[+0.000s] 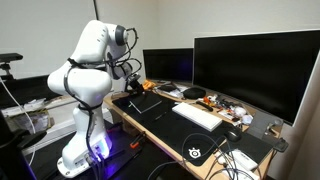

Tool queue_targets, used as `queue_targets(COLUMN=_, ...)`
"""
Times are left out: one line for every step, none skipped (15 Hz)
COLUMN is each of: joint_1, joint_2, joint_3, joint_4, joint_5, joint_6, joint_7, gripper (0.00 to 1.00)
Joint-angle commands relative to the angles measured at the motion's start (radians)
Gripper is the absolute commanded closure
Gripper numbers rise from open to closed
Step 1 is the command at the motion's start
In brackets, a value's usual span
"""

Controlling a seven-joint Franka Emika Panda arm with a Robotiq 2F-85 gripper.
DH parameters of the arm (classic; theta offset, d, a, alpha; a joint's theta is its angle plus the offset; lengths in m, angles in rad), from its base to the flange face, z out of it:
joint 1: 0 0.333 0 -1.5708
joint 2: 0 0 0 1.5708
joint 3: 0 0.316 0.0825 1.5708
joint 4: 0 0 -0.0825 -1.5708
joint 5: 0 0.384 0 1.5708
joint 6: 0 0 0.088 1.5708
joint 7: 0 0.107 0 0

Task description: Move the black book slightly to the left, and place the navy blue object, which is on the left on top of it

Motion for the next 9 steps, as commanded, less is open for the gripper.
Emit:
queue_targets(joint_1=0.014, joint_2=0.001, joint_3=-0.013, joint_4=0.018, joint_5=-0.009, joint_6=0.001, joint_7=-0.043, gripper=0.94)
queue_targets(joint_1=0.014, joint_2=0.002, joint_3=-0.013, joint_4=0.018, joint_5=-0.008, joint_6=0.001, joint_7=-0.046, gripper=0.94)
queue_targets(joint_1=0.013, joint_2=0.000, joint_3=-0.012, joint_4=0.018, joint_5=-0.005, joint_6=0.004, joint_7=-0.053, gripper=0.94)
queue_targets(joint_1=0.012, joint_2=-0.001, joint_3=-0.012, joint_4=0.017, joint_5=-0.003, joint_6=0.007, joint_7=-0.054, gripper=0.67)
queue_targets(joint_1=0.012, joint_2=-0.002, joint_3=-0.010, joint_4=0.016, joint_5=-0.002, joint_6=0.010, joint_7=-0.056, gripper=0.50)
queue_targets(joint_1=0.012, joint_2=-0.005, joint_3=-0.008, joint_4=0.015, joint_5=0.000, joint_6=0.017, joint_7=-0.059, gripper=0.45)
queue_targets(joint_1=0.012, joint_2=-0.009, joint_3=-0.005, joint_4=0.013, joint_5=0.002, joint_6=0.026, joint_7=-0.060, gripper=0.36)
queue_targets(joint_1=0.011, joint_2=-0.014, joint_3=-0.004, joint_4=0.006, joint_5=0.002, joint_6=0.034, joint_7=-0.062, gripper=0.30)
queue_targets(joint_1=0.010, joint_2=-0.022, joint_3=-0.001, joint_4=-0.001, joint_5=0.004, joint_6=0.043, joint_7=-0.062, gripper=0.21)
